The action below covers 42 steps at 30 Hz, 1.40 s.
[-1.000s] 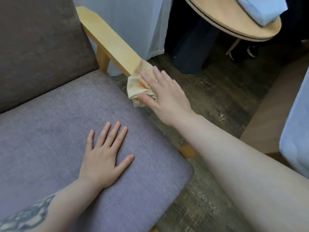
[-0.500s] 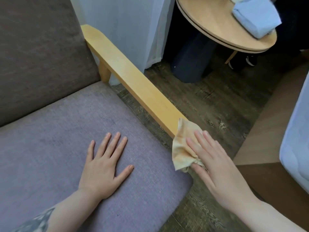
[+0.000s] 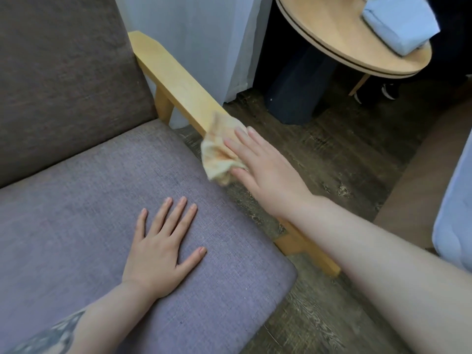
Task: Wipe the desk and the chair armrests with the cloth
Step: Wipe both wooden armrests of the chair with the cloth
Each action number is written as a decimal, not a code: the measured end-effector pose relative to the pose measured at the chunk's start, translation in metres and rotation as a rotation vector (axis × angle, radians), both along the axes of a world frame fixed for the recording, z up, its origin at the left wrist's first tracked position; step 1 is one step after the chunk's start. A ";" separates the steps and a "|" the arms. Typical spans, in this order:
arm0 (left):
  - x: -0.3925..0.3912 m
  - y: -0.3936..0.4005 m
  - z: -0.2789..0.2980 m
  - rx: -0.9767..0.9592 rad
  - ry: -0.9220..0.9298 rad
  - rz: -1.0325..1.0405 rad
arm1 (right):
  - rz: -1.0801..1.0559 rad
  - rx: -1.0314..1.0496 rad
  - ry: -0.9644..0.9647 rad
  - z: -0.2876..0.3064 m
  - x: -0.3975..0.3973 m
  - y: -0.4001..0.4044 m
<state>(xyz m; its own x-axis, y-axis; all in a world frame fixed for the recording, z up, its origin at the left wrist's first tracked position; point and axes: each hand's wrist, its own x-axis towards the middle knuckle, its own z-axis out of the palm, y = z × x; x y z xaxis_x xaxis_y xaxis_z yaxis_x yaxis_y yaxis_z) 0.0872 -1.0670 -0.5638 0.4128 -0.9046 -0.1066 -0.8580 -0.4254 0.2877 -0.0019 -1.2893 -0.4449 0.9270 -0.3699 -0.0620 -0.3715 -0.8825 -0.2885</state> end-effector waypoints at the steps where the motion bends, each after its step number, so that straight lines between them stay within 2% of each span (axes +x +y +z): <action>1: 0.000 0.000 0.000 0.000 0.001 0.002 | -0.002 0.007 0.000 0.001 -0.028 0.005; 5: 0.000 0.000 0.004 -0.004 0.026 0.008 | -0.069 0.057 0.033 0.006 -0.129 0.031; 7: 0.000 0.000 0.005 -0.012 0.043 0.012 | -0.073 0.082 0.052 0.008 -0.146 0.035; 9: 0.000 0.001 0.004 -0.027 0.071 0.016 | -0.046 0.082 0.067 0.009 -0.131 0.030; 14: 0.002 0.000 0.004 -0.058 0.103 0.004 | 0.002 0.017 -0.015 0.000 0.020 -0.004; 18: 0.003 -0.001 0.000 -0.071 0.092 0.008 | 0.015 -0.087 0.029 -0.012 0.168 -0.028; 22: 0.003 0.000 -0.003 -0.064 0.076 0.017 | 0.026 -0.050 0.058 -0.013 0.225 -0.036; 24: 0.002 0.000 -0.003 -0.069 0.069 0.023 | 0.062 -0.041 0.004 -0.009 0.201 -0.033; 27: 0.002 0.000 -0.002 -0.052 0.074 0.017 | 0.127 -0.010 -0.045 -0.005 0.093 -0.020; 30: 0.001 0.000 0.002 -0.047 0.087 0.025 | 0.105 0.044 0.009 0.005 -0.036 0.004; 33: 0.001 0.000 0.003 -0.055 0.082 0.029 | 0.084 0.040 0.076 0.010 -0.078 0.010; 36: 0.001 0.000 0.003 -0.044 0.078 0.022 | 0.056 0.046 0.044 0.008 -0.027 0.004; 42: 0.000 -0.001 0.001 -0.035 0.050 0.024 | -0.059 -0.094 0.020 -0.011 0.134 -0.014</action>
